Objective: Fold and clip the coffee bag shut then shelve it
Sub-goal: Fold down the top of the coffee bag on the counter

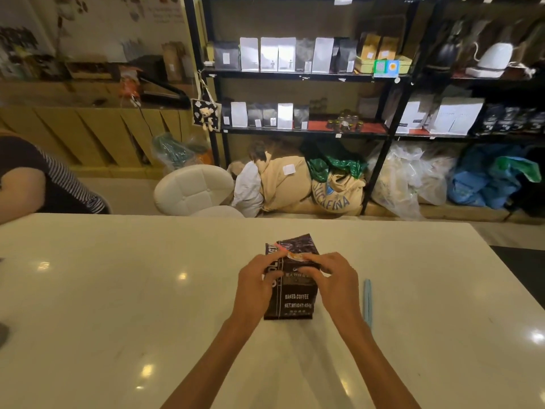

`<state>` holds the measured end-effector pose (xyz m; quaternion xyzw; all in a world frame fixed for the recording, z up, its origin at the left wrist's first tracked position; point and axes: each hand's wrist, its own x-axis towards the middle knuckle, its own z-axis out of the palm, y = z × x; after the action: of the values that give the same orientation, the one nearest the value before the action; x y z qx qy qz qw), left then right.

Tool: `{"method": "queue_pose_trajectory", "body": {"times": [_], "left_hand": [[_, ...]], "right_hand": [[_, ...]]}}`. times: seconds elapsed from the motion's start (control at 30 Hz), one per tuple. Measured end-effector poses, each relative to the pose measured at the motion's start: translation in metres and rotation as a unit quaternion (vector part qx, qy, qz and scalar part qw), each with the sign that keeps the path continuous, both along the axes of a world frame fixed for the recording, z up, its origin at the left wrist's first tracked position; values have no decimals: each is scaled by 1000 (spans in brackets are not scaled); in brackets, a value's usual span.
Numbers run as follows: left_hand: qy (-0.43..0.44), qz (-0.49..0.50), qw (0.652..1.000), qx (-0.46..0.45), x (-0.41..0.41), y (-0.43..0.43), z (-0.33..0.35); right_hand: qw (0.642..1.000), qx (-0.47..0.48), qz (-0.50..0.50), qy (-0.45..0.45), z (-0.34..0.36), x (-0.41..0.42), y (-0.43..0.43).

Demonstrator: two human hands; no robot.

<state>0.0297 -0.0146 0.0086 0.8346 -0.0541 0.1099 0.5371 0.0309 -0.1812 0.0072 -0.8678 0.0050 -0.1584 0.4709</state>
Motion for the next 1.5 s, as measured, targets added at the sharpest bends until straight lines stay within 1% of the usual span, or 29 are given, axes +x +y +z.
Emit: {"method": "queue_pose_trajectory", "body": {"times": [0.03,0.07,0.13,0.17,0.23,0.3,0.37,0.43,0.47,0.5,0.57,0.67,0.73,0.8,0.83,0.87,0.9,0.93,0.97,1.03,1.1,1.17,1.23,1.3,1.33,1.37,1.4,1.43,1.5], "left_hand": [[-11,19,1000,8,1,-2,0],[-9,31,999,15,2,-5,0],[21,33,999,26,5,-5,2],[42,18,999,16,7,-4,4],[65,-8,996,-56,7,-6,8],[78,24,988,-135,-1,-16,18],[52,68,983,-164,-11,-28,25],[-14,100,983,-152,-20,-36,34],[-41,110,980,-162,-21,-38,40],[-53,115,973,-191,-20,-38,47],[-38,105,968,-226,-18,-39,58],[-17,108,981,-159,-18,-40,63],[-22,135,980,-143,-16,-38,66],[-43,173,977,-119,-8,-31,68],[-56,186,975,-106,-4,-26,70],[-77,194,974,-92,-1,-22,72],[-100,197,972,-74,2,-18,74],[-123,198,971,-56,4,-15,73],[-134,198,969,-53,2,-15,74],[-103,183,974,-86,-6,-21,78],[-43,153,981,-112,-13,-27,74],[-5,134,985,-112,-19,-33,65],[14,137,985,-102,-22,-34,57],[17,142,987,-69,-19,-30,54],[14,142,988,-54,-16,-27,52],[9,143,989,-48,-14,-25,50],[4,144,989,-43,-13,-22,48],[-2,146,989,-36,-12,-21,46],[1,145,989,-33,-13,-20,40]], "right_hand": [[999,-32,-26,-7,-2,-1,-1],[998,-42,-45,-8,-4,-1,-2],[999,-5,-44,-3,-5,-2,-6],[999,32,-27,3,-4,-4,-6],[989,142,12,31,-1,-7,-2],[964,253,17,85,12,-12,9],[953,286,0,95,28,-16,21],[968,243,-31,58,44,-19,31],[974,218,-52,34,52,-19,35],[977,201,-75,13,60,-18,38],[974,189,-123,-17,71,-14,43],[966,187,-172,-45,76,-4,45],[966,204,-153,-37,79,1,43],[970,227,-85,-5,81,2,42],[978,203,-51,6,81,0,43],[988,149,-32,11,79,-4,46],[995,98,-27,12,77,-8,48],[997,70,-38,3,73,-10,51],[996,64,-58,-9,71,-11,52],[993,79,-85,-27,71,-10,50],[989,94,-109,-43,71,-6,46],[985,86,-134,-60,68,-1,43],[984,100,-143,-43,62,4,42],[973,192,-125,9,54,5,41],[964,244,-100,36,51,2,39],[960,267,-66,58,47,-2,38],[966,246,-33,72,42,-8,36],[977,198,-4,78,37,-13,36],[990,118,0,76,28,-20,37]]}}
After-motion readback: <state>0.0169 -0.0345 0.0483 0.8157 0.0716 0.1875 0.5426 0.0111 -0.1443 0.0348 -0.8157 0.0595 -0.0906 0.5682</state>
